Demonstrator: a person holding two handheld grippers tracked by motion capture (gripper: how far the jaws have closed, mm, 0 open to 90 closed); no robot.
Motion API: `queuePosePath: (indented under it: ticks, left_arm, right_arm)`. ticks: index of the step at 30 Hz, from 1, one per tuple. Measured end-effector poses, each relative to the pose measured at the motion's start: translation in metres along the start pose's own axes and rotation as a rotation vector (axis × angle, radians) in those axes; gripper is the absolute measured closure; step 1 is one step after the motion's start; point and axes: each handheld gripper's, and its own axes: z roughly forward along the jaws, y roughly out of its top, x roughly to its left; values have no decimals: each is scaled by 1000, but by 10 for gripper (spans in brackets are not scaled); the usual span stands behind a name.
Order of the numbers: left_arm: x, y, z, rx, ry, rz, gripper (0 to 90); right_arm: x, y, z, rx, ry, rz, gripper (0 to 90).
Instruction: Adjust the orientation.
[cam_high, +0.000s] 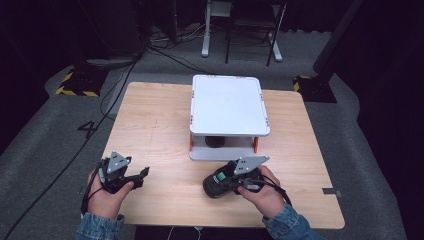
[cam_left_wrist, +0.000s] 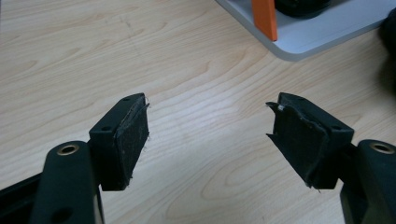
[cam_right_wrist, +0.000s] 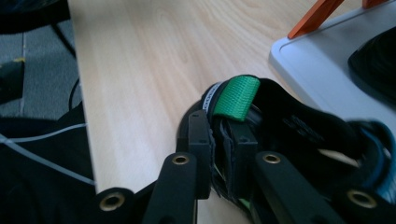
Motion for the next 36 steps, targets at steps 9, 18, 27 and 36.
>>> queuePosePath:
  ticks: [9,18,27,36]
  left_arm:
    - [-7,17,21,1,-53,44,275]
    - [-14,27,32,0,-88,64,272]
    - [-15,29,37,3,-91,78,271]
    - [-14,28,36,2,-86,67,271]
  right_arm:
    - [7,-13,-41,-1,-35,-12,813]
    - [10,-26,-60,50,7,-5,802]
    - [14,-38,-48,61,27,12,824]
    - [12,-34,-58,-104,-113,72,469]
